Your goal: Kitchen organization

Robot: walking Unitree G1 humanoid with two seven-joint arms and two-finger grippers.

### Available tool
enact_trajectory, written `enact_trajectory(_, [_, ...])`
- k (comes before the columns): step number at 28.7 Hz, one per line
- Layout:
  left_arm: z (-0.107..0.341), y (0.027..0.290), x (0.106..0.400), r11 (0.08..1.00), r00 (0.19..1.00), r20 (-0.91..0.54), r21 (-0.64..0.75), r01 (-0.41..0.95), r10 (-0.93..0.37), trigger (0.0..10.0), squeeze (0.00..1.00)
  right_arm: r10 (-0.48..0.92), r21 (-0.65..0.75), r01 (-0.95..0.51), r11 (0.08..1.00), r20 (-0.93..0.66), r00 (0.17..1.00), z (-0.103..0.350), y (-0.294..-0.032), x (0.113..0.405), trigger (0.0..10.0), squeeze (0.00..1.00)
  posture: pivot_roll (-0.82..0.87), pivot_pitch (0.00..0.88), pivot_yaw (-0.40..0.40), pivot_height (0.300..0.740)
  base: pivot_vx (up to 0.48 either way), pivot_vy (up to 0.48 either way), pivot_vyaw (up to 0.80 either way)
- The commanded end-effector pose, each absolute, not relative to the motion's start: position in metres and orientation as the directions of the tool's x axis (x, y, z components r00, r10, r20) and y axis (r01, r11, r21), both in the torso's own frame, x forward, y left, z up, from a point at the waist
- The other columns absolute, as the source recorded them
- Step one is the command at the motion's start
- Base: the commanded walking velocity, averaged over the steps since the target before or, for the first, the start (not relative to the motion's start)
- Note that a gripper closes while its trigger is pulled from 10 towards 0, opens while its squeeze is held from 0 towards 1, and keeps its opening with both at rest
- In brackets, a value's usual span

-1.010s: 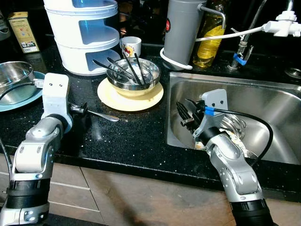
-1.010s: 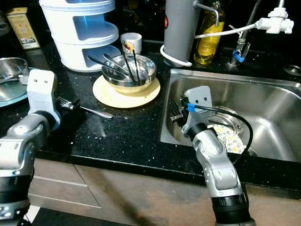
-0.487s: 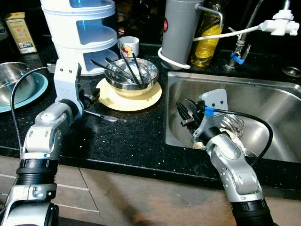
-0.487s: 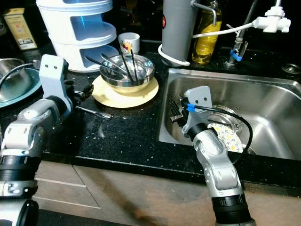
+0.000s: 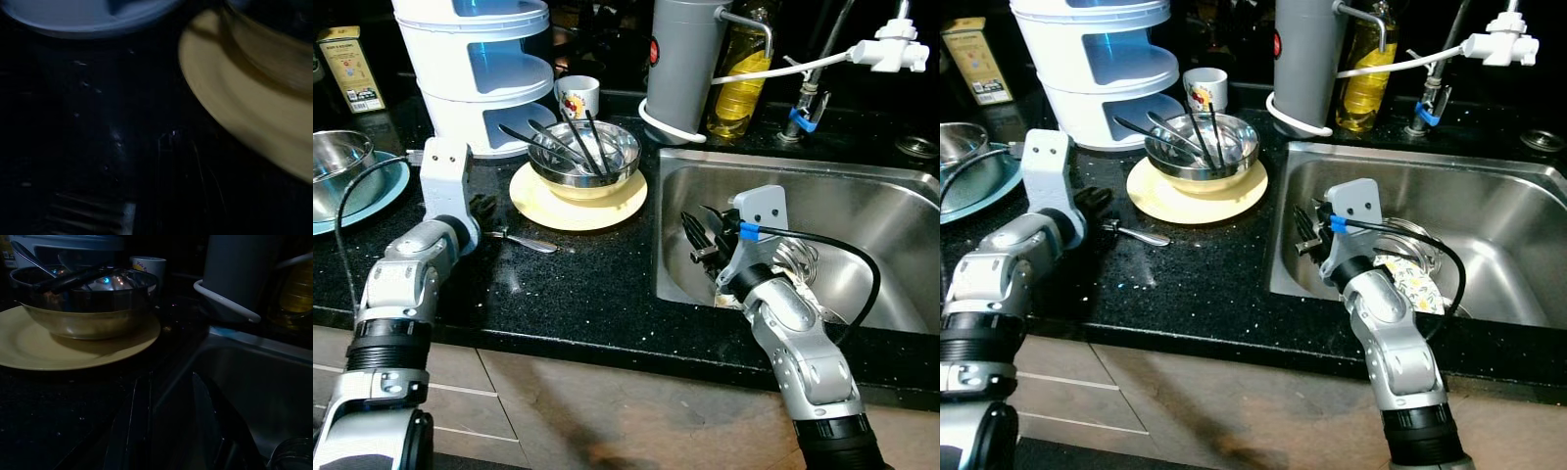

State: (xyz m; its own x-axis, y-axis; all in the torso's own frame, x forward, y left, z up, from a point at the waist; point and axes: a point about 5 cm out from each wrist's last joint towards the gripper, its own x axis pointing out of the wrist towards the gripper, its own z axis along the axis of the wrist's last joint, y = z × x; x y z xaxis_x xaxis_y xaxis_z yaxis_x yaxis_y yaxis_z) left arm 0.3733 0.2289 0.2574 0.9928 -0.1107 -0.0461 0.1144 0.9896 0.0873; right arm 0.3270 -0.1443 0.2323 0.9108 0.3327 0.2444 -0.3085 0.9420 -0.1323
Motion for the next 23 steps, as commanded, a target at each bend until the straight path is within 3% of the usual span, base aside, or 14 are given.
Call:
enact_trajectory(1, [0.251,0.229,0.371,0.983,0.986,-0.088,0.112,0.149,-0.139,0.0,0.0,0.333,-0.141,-0.307,0.941,0.241,0.912,0.232,-0.145,0.325,10.0,0.0,-0.06,0.141,-0.033,0.74,0.0,0.0,0.0])
enact_trajectory(6, [0.252,0.232,0.365,0.964,0.974,-0.109,0.16,0.214,-0.199,0.0,0.0,0.333,-0.141,-0.306,0.941,0.239,0.912,0.232,-0.146,0.325,10.0,0.0,-0.06,0.143,-0.036,0.74,0.0,0.0,0.0])
enact_trajectory(11, [0.241,0.231,0.354,0.899,0.913,-0.218,0.205,0.387,-0.344,0.0,0.0,0.334,-0.142,-0.308,0.941,0.239,0.912,0.232,-0.146,0.326,10.0,0.0,-0.06,0.143,-0.036,0.74,0.0,0.0,0.0])
enact_trajectory(18, [0.227,0.22,0.324,0.709,0.715,-0.392,0.191,0.679,-0.579,0.0,0.0,0.332,-0.14,-0.305,0.942,0.24,0.912,0.232,-0.148,0.326,10.0,0.0,-0.06,0.146,-0.035,0.74,0.0,0.0,0.0])
enact_trajectory(23, [0.226,0.214,0.31,0.624,0.625,-0.422,0.161,0.765,-0.657,0.0,0.0,0.327,-0.137,-0.302,0.943,0.241,0.914,0.233,-0.149,0.326,10.0,0.0,-0.06,0.147,-0.036,0.74,0.0,0.0,0.0])
